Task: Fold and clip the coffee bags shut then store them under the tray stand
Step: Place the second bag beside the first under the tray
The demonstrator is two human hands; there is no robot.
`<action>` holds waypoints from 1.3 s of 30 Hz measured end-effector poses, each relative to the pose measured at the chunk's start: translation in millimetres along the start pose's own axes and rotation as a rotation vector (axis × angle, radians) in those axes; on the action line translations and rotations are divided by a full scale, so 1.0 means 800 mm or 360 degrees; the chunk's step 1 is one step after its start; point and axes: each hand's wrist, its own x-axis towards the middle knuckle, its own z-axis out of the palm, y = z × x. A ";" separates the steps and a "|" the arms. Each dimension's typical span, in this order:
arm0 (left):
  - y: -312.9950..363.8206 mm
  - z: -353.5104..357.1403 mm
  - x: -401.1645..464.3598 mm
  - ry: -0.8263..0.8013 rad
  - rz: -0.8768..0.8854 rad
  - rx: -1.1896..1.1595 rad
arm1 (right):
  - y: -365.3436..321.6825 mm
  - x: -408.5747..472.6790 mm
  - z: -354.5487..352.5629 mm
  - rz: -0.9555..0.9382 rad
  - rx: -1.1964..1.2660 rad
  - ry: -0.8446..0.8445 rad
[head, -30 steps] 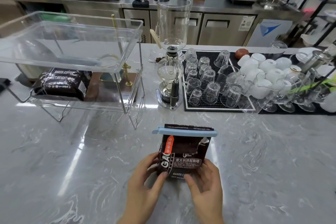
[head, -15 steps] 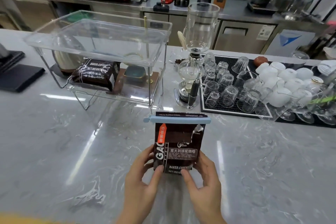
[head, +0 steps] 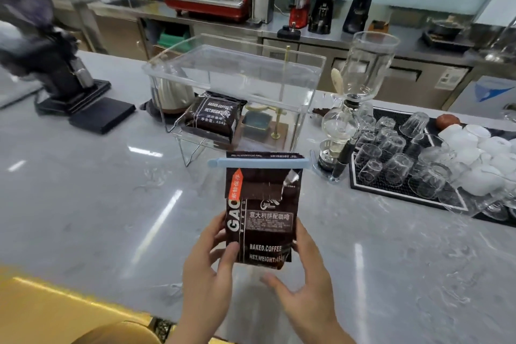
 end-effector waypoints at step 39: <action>0.027 -0.075 0.103 -0.0572 0.0297 0.0436 | -0.059 0.088 0.030 -0.0040 -0.0181 0.0091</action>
